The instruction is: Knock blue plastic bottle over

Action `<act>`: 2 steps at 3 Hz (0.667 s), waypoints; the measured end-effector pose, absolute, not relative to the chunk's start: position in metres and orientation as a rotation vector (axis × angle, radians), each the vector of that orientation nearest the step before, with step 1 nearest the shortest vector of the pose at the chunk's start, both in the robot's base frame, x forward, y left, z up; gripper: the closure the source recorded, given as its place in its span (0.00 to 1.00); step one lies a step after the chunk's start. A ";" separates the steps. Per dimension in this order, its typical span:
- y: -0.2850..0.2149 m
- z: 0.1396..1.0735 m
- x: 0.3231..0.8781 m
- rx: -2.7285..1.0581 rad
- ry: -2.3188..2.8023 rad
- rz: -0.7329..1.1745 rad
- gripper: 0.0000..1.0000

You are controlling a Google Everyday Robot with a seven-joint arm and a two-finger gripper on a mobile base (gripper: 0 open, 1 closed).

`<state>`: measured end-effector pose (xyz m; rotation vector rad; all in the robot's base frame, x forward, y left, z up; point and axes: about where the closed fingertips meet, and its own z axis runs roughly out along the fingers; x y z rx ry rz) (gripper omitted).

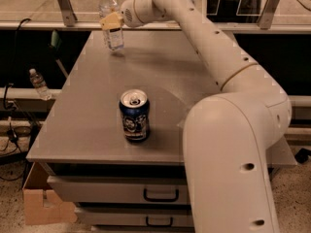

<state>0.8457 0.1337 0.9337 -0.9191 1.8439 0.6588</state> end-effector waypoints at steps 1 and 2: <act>0.107 0.960 0.827 -1.017 1.828 0.560 1.00; 0.080 0.975 0.792 -1.182 1.860 0.456 1.00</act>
Offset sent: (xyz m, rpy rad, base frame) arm -0.1010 -0.1020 0.0646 -0.4668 -0.0493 0.1924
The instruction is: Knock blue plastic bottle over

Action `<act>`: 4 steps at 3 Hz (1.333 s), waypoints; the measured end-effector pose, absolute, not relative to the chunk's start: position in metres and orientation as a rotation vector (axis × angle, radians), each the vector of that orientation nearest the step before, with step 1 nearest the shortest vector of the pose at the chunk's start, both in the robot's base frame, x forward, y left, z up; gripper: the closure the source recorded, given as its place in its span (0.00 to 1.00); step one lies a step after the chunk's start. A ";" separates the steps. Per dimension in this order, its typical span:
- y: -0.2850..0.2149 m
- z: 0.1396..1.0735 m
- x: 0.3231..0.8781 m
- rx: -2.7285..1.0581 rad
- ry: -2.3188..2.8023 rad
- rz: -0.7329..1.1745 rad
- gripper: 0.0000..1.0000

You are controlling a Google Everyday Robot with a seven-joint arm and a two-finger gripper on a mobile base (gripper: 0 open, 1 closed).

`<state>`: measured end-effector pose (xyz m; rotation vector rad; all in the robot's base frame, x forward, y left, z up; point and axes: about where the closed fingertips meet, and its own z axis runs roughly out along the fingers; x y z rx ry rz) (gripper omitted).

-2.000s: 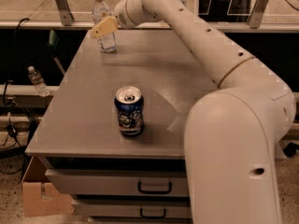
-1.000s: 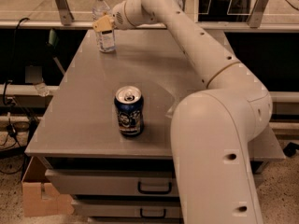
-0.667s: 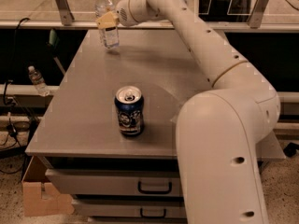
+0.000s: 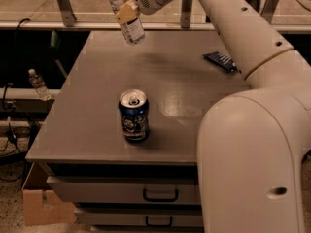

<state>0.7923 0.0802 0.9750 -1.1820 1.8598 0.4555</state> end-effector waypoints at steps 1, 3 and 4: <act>0.056 0.974 0.759 -1.322 1.942 0.394 1.00; 0.013 0.947 0.701 -1.571 2.178 0.329 1.00; 0.012 0.932 0.693 -1.645 2.224 0.319 1.00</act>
Offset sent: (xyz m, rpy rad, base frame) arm -0.1047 -0.0898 -0.0119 -0.4429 0.3012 0.1354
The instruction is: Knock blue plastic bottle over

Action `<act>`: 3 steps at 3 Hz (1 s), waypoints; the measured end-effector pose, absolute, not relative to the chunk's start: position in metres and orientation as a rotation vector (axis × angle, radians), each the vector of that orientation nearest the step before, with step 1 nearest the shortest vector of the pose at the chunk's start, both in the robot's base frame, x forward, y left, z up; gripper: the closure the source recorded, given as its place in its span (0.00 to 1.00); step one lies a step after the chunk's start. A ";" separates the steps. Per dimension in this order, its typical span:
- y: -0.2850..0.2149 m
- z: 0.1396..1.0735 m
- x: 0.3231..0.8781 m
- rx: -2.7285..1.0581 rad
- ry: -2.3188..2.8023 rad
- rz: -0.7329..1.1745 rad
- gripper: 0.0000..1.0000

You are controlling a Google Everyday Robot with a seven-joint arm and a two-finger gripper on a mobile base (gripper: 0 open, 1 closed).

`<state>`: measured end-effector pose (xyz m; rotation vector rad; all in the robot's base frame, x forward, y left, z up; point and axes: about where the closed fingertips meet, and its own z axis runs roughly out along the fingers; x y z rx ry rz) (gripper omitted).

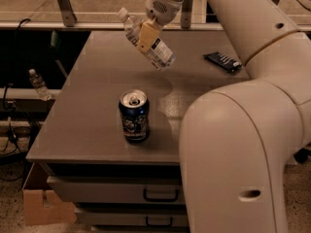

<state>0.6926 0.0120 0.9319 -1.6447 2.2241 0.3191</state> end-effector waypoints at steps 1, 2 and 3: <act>0.020 0.909 0.689 -1.730 2.252 0.323 0.74; 0.030 0.892 0.688 -1.788 2.247 0.339 0.51; 0.039 0.882 0.687 -1.821 2.226 0.363 0.27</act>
Offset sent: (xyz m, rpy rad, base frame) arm -0.0250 0.0133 -0.0540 -0.1244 0.1658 0.1447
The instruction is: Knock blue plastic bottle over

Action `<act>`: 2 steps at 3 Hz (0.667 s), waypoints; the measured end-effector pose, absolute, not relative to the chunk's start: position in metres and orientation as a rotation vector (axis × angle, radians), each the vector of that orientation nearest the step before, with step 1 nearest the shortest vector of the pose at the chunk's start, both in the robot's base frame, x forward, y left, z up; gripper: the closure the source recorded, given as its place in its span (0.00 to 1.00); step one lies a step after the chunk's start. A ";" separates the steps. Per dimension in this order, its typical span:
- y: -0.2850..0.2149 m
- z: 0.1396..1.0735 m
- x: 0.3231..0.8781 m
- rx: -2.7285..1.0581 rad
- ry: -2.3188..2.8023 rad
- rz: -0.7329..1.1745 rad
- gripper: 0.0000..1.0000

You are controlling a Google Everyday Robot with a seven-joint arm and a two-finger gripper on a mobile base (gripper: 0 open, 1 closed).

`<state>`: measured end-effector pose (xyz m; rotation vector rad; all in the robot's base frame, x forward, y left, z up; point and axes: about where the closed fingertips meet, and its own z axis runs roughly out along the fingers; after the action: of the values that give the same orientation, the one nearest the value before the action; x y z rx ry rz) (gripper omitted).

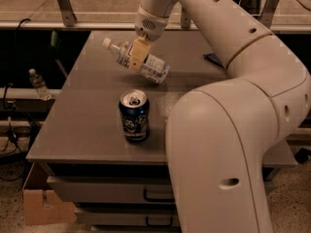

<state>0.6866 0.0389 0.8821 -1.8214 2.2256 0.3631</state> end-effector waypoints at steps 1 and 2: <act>0.047 0.877 0.685 -1.838 2.198 0.396 0.05; 0.055 0.875 0.684 -1.847 2.171 0.423 0.00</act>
Offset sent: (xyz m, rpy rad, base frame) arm -0.0168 0.0133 -0.0046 0.0465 0.0411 0.0720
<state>0.6840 0.0548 0.8747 -1.8470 2.1712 0.4235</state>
